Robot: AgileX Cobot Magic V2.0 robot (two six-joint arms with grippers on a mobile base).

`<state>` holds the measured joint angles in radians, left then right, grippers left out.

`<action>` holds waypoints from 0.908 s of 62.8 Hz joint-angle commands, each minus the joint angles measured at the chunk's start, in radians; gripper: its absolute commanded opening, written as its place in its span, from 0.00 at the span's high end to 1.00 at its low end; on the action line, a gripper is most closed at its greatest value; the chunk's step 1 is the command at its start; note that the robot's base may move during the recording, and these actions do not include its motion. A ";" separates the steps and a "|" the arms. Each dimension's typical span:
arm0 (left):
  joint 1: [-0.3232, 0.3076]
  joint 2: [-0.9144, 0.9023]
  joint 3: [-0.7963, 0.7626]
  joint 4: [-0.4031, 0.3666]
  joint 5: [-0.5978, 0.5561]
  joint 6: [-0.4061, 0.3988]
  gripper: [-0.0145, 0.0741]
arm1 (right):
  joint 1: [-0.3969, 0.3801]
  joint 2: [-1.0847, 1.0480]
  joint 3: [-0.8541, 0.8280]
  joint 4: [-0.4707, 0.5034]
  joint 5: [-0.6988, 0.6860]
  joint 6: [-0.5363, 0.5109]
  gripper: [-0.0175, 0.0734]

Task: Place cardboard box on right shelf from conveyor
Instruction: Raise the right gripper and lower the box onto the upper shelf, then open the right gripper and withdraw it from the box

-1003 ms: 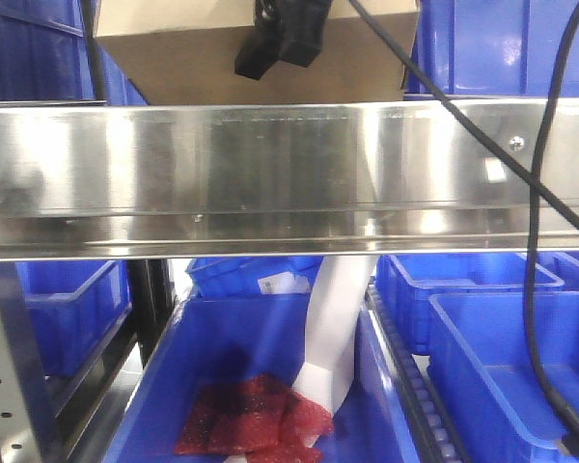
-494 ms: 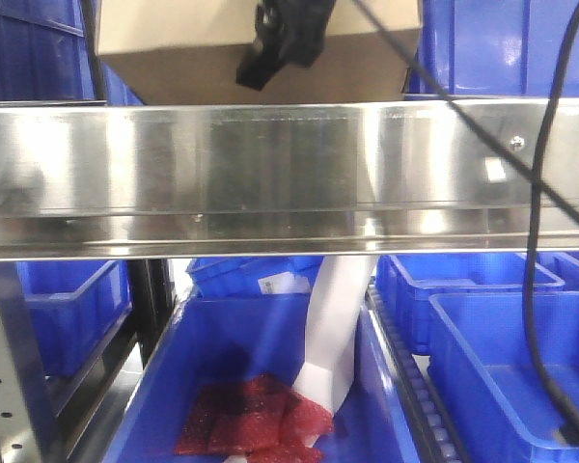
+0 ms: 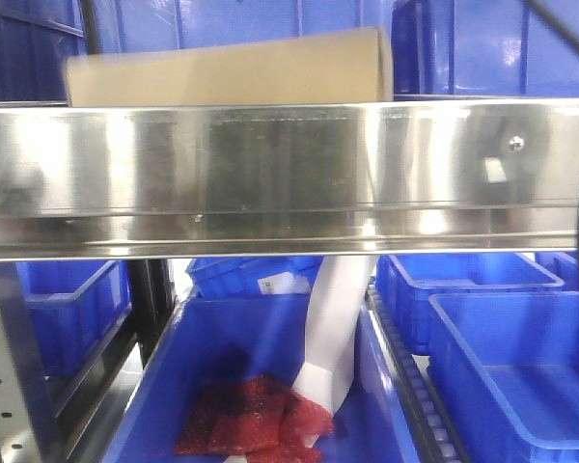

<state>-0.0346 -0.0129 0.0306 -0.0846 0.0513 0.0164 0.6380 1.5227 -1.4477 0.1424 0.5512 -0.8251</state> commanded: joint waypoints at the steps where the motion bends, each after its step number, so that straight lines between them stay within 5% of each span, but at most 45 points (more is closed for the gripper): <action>1: 0.000 -0.011 -0.004 -0.007 -0.091 -0.005 0.97 | -0.007 -0.075 -0.036 0.018 -0.064 0.168 0.16; 8: 0.000 -0.011 -0.004 -0.007 -0.091 -0.005 0.97 | -0.007 -0.102 -0.036 0.003 -0.064 0.387 0.29; 21: 0.000 -0.011 -0.004 -0.007 -0.091 -0.005 0.97 | -0.007 -0.159 -0.019 -0.069 -0.076 0.773 0.79; 39: 0.000 -0.011 -0.004 -0.007 -0.091 -0.005 0.97 | -0.007 -0.202 0.072 -0.179 -0.177 1.127 0.77; 57: 0.000 -0.011 -0.004 -0.007 -0.091 -0.005 0.97 | -0.005 -0.200 0.074 -0.178 -0.206 1.140 0.77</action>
<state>-0.0346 -0.0129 0.0306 -0.0846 0.0513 0.0164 0.6358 1.3598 -1.3446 -0.0210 0.4375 0.3110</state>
